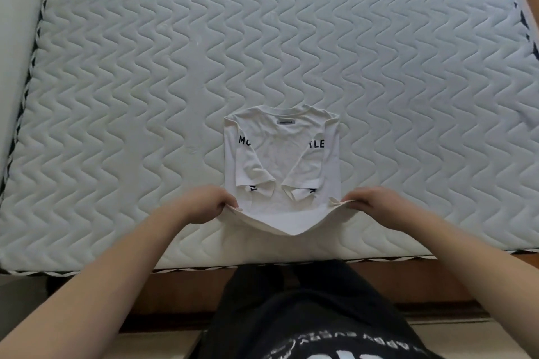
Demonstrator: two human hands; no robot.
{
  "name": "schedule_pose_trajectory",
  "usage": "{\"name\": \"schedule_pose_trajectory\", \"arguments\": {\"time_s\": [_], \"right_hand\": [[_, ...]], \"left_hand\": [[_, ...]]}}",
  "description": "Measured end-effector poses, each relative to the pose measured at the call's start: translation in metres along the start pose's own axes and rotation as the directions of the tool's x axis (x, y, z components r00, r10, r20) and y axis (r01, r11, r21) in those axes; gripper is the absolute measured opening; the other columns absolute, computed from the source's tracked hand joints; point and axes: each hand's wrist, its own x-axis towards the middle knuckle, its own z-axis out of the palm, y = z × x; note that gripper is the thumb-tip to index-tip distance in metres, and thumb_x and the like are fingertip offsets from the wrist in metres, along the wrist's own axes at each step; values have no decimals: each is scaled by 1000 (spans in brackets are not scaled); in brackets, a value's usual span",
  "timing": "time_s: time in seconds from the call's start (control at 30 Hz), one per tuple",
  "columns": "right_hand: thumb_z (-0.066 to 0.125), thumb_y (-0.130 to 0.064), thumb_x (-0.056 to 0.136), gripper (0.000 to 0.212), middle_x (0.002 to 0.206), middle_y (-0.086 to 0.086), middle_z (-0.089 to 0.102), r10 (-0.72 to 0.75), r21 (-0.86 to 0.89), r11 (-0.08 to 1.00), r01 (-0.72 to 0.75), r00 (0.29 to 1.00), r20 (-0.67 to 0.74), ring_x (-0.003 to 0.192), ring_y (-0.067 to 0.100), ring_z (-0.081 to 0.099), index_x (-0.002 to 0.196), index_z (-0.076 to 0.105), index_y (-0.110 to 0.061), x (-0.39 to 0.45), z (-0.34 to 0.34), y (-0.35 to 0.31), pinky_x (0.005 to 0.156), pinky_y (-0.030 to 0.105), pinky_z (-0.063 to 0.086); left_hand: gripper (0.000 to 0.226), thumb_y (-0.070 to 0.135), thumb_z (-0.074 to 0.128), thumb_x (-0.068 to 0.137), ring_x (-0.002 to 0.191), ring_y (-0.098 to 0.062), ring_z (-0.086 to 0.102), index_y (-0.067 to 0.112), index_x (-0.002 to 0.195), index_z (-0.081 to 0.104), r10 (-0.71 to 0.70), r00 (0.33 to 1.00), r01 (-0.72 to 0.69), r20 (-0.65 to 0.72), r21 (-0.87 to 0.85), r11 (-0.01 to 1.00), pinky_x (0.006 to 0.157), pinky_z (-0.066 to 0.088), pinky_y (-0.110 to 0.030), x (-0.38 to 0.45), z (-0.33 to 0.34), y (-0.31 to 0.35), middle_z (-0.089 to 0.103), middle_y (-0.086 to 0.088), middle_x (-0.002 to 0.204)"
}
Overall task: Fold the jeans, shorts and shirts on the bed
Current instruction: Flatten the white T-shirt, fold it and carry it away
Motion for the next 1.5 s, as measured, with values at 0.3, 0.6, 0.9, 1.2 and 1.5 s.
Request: {"name": "schedule_pose_trajectory", "arguments": {"time_s": [0.3,0.6,0.9,1.2,1.5], "right_hand": [[53,-17,100,36,103,-17,65,126,281,956,-81,981,-146,98,6,57,100,62,-52,114,-31,22,72,2,36],[48,-19,102,30,119,-13,62,157,205,969,-138,984,-80,112,11,53,118,67,-37,221,-75,62,97,23,35],[47,-34,101,22,107,-17,58,202,107,976,-191,974,-100,99,11,51,109,64,-47,300,-70,96,83,25,35],[47,-27,102,25,104,-9,61,182,84,982,-167,957,-224,95,14,51,120,64,-29,340,-80,106,81,24,32],[55,-27,97,23,118,10,64,194,-74,972,-223,938,-287,109,31,56,118,64,-22,364,-72,120,91,37,45]], "left_hand": [[28,12,51,84,104,-23,59,20,102,70,-14,994,20,-105,52,998,73,36,-26,114,-51,-50,67,0,109],[37,1,46,84,99,-25,60,20,101,73,-49,984,46,-169,-19,999,73,42,-26,216,-89,-84,68,-3,101],[37,2,49,81,86,-25,53,18,112,62,-131,976,129,-177,-21,991,67,33,-27,287,-87,-117,63,-8,96],[41,3,51,80,88,-22,50,20,117,58,-106,988,111,-112,35,993,70,35,-29,337,-114,-136,63,-6,108],[28,12,59,82,87,-19,50,19,109,64,-170,960,176,-221,8,984,71,40,-27,365,-109,-149,65,-6,109]]}}
